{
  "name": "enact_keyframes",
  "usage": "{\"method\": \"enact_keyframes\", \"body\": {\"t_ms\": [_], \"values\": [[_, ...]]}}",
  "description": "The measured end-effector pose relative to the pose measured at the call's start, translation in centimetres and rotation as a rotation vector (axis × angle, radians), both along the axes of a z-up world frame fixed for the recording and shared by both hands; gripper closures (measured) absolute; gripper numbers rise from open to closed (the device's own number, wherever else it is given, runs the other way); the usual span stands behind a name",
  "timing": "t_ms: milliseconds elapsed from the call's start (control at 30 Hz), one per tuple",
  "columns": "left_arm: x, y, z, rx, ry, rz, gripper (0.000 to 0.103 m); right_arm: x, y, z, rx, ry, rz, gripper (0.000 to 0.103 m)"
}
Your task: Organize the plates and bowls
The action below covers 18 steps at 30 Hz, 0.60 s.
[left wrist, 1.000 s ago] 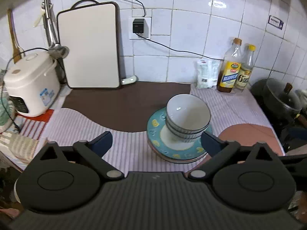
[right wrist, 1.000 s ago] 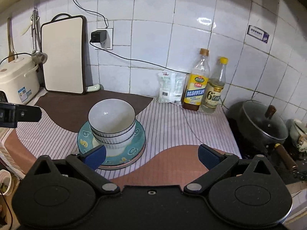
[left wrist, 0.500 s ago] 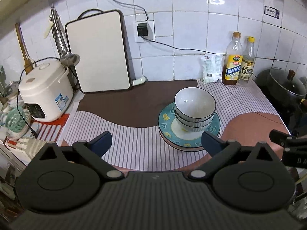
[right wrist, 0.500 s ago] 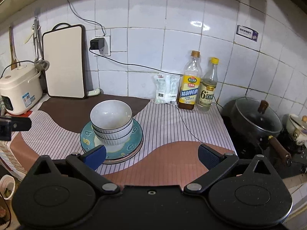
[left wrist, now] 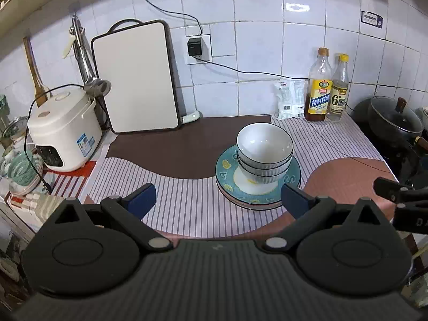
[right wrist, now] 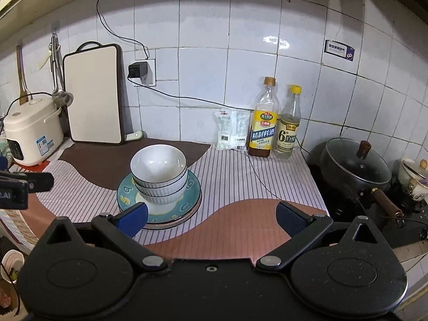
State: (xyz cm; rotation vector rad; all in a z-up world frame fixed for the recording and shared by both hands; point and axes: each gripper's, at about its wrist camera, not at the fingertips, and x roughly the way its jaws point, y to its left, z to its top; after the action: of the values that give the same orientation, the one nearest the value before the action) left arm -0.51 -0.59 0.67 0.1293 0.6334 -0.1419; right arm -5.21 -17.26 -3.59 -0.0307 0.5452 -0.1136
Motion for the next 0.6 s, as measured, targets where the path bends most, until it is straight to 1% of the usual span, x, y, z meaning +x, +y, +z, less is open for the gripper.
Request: {"method": "enact_keyframes", "body": {"t_ms": [300,433,600], "values": [[0.10,0.22,-0.65,-0.032,0.012,0.008,0.002,-0.43,0.59,0.14,-0.036,-0.002,-0.012,0.000],[0.18,0.29,-0.82,-0.039,0.020,0.010,0.002,-0.34,0.52,0.20,-0.033,0.010,-0.035,0.000],[0.29,0.36,-0.98,-0.044,0.024,0.019,0.002,-0.39,0.38,0.15,-0.025,0.009,-0.038,0.000]]}}
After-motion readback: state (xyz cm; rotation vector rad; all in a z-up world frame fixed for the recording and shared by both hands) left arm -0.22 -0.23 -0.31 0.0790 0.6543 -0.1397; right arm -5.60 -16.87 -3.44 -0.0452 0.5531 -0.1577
